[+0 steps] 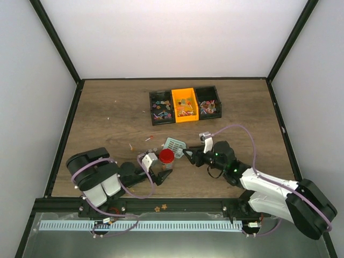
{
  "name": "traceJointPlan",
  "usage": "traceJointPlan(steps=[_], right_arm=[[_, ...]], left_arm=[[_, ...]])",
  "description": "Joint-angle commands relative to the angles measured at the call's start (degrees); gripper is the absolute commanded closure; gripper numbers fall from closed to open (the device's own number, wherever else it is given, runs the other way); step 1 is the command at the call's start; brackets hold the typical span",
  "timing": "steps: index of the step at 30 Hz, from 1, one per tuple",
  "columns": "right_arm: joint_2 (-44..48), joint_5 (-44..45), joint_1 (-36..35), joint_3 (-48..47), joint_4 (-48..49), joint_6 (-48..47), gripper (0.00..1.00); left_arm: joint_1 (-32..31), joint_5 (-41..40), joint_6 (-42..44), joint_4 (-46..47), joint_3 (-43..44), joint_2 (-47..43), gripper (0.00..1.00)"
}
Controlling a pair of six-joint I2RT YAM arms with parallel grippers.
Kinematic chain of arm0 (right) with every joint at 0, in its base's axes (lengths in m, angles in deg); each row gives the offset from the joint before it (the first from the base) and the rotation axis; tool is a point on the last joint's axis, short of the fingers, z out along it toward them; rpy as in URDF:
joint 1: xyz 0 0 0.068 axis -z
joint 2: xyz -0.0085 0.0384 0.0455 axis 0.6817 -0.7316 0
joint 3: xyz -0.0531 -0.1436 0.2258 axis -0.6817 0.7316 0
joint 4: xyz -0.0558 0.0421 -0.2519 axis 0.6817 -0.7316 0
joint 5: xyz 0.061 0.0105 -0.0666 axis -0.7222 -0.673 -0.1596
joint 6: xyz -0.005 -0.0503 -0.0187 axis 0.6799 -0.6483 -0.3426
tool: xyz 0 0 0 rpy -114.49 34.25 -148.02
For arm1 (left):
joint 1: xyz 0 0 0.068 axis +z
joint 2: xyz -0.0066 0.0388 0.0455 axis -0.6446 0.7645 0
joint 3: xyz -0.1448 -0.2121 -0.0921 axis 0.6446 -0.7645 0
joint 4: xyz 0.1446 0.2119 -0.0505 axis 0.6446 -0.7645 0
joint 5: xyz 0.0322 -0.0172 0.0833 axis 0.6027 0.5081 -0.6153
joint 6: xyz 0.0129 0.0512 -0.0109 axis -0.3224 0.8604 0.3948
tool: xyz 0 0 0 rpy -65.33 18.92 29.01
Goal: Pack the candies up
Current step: Screw the bottle lid onto the packing bottle, then reset both arms
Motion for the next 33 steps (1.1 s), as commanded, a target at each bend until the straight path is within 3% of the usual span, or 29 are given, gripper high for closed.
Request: traceJointPlan(steps=[1, 8, 14, 17, 21, 25, 27, 30, 33], right_arm=[[2.0, 1.4, 0.6, -0.1, -1.0, -0.3, 0.52], [7.9, 2.5, 0.6, 0.8, -4.4, -0.3, 0.51], [9.9, 3.0, 0.6, 1.1, -5.9, -0.4, 0.50], [9.3, 3.0, 0.6, 1.1, -5.1, -0.2, 0.49], [9.0, 2.3, 0.6, 0.9, -4.3, 0.1, 0.49], [10.3, 5.6, 0.7, 0.9, -4.8, 0.0, 0.49], [10.8, 9.2, 0.7, -0.3, -6.7, -0.9, 0.49], [10.7, 19.9, 0.8, -4.0, -11.1, -4.4, 0.48], [9.6, 32.6, 1.1, -7.4, -13.8, -8.1, 0.40]], left_arm=[[-0.1, -1.1, -1.5, 10.3, -11.0, -2.2, 0.00], [-0.1, 4.3, -2.2, 12.3, -11.1, -5.4, 0.00], [-0.1, 5.2, -2.4, 4.1, -11.2, -16.1, 0.00], [-0.1, -1.4, -3.5, -7.0, -10.9, -25.9, 0.00], [-0.1, -9.4, -3.7, -30.6, -7.8, -45.2, 0.00], [-0.1, -25.6, -7.5, -54.0, -4.1, -66.2, 0.00], [0.0, -30.7, -6.8, -61.5, -2.8, -73.2, 0.00], [0.2, -35.5, -6.2, -66.4, -0.4, -76.3, 0.00], [0.5, -39.4, -6.2, -65.0, 3.4, -67.9, 0.00]])
